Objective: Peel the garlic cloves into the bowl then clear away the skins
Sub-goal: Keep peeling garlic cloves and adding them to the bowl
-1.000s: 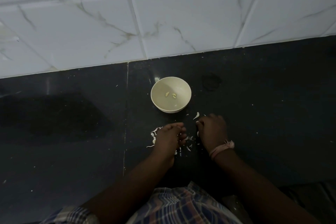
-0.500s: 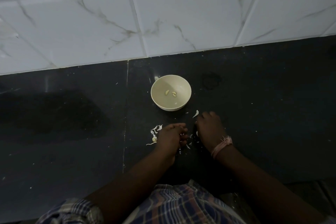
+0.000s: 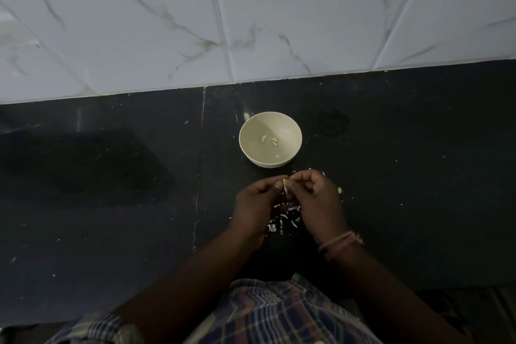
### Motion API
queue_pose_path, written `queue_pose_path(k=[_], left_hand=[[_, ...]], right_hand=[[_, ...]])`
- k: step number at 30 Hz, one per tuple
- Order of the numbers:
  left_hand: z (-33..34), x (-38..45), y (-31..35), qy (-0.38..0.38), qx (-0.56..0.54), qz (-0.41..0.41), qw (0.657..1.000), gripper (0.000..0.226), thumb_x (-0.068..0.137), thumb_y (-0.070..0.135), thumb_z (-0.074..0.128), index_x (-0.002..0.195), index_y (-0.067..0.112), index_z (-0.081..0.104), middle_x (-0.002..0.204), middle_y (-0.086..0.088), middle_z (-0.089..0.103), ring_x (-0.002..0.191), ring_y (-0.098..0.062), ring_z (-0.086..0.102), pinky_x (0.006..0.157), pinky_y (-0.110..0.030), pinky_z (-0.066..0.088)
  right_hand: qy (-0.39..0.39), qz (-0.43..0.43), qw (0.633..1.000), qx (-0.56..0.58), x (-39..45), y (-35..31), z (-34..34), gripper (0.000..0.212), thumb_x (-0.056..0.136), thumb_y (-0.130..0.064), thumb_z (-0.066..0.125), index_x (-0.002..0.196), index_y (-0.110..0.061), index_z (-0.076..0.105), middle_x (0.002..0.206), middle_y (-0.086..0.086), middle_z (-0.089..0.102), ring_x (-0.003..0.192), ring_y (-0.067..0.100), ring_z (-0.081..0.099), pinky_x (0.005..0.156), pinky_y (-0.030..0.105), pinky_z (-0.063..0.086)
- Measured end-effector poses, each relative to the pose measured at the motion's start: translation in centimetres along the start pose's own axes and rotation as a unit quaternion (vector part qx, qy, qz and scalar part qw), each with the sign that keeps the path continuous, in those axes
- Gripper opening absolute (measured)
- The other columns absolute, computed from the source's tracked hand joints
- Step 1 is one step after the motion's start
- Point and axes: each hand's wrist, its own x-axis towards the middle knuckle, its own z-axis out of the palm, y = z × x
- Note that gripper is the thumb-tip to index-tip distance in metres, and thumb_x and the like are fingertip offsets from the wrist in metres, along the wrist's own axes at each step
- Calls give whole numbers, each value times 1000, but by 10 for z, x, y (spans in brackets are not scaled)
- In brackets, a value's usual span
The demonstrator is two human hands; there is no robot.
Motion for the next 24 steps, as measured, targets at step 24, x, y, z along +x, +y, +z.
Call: queue_pose_path(k=[24], left_hand=[[-21,-14,26,59,231,216,947,13,88,10,77,99,15,82,88,6,80,84,-10,76,74,-19,56]], right_hand=[[-34,-75,994,-68,-5,-25,14,10,89,-8,68,84,-16,71,68,-2,70,64,15,67,61,25,54]])
